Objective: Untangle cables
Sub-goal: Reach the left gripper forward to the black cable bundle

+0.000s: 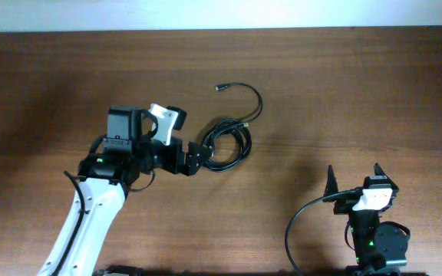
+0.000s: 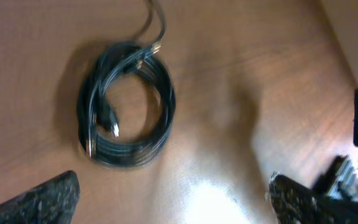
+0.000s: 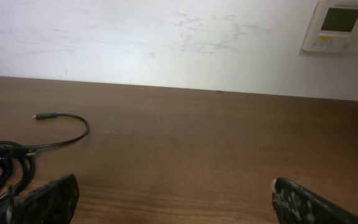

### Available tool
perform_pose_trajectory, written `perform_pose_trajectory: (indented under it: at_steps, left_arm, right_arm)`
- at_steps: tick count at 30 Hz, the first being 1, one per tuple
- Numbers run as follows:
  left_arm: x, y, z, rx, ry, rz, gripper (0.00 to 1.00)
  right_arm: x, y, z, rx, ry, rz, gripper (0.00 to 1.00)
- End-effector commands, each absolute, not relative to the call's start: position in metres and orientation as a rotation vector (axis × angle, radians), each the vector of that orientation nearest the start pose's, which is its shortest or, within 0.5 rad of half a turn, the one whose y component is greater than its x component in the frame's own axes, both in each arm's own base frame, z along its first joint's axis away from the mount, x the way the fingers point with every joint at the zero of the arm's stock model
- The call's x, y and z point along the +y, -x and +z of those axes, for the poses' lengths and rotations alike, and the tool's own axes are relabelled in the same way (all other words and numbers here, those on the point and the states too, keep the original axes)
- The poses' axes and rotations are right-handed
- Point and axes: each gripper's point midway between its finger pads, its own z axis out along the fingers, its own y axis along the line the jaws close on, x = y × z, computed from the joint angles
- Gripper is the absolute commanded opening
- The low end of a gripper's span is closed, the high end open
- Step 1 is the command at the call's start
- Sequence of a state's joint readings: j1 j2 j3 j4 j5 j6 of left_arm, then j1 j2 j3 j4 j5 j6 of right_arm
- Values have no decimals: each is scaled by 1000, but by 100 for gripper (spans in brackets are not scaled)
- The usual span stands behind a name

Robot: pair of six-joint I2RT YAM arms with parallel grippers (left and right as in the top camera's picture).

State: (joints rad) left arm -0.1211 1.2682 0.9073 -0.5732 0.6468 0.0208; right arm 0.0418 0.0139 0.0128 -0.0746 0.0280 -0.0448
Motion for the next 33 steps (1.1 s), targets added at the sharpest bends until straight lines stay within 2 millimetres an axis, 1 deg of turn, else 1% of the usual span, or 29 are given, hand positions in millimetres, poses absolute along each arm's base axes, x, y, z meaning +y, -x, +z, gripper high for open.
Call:
perform_pose_trajectory:
  at_steps: [1, 2, 3, 4, 7, 8, 9, 12, 14, 15, 17, 19, 22, 23, 24, 28, 30, 33]
  left_arm:
    - [-150, -319, 172, 2263, -651, -640, 99]
    - [-153, -324, 172, 2215, -737, -552, 99]
    - [-156, -333, 174, 2179, -769, -465, 99]
    - [-157, -340, 175, 2159, -768, -414, 99]
    - [-164, -354, 175, 2119, -769, -358, 99]
    - [-167, -364, 172, 2101, -769, -356, 99]
    - [-169, -369, 166, 2103, -768, -356, 99]
    - [-174, -386, 138, 2128, -772, -359, 99]
    - [-177, -394, 125, 2134, -773, -361, 91]
    - [-178, -396, 119, 2140, -774, -362, 88]
    - [-179, -401, 98, 2170, -778, -365, 85]
    - [-180, -404, 81, 2196, -782, -369, 77]
    - [-184, -400, 57, 2247, -802, -380, 76]
    - [-186, -400, 53, 2251, -808, -383, 75]
    - [-187, -401, 51, 2247, -809, -383, 69]
    - [-189, -408, 56, 2211, -803, -378, 58]
    - [-190, -409, 53, 2210, -804, -378, 58]
    - [-190, -409, 32, 2244, -809, -383, 58]
  right_arm:
    - [4, -246, 155, 1650, 40, -30, 98]
    - [4, -246, 155, 1650, 41, -30, 99]
    - [4, -246, 155, 1650, 40, -30, 98]
    - [4, -246, 155, 1650, 41, -30, 98]
    - [4, -246, 155, 1650, 40, -30, 99]
    - [4, -246, 155, 1650, 40, -30, 99]
    - [4, -246, 155, 1650, 41, -30, 98]
    - [4, -246, 155, 1650, 41, -30, 98]
    - [4, -246, 155, 1650, 41, -30, 98]
    - [4, -246, 155, 1650, 41, -30, 99]
    - [4, -246, 155, 1650, 41, -30, 99]
    - [4, -246, 155, 1650, 41, -30, 99]
    - [4, -246, 155, 1650, 41, -30, 98]
    - [4, -246, 155, 1650, 41, -30, 99]
    - [4, -246, 155, 1650, 41, -30, 99]
    - [4, -246, 155, 1650, 40, -30, 99]
    - [4, -246, 155, 1650, 41, -30, 98]
    - [4, -246, 155, 1650, 41, -30, 98]
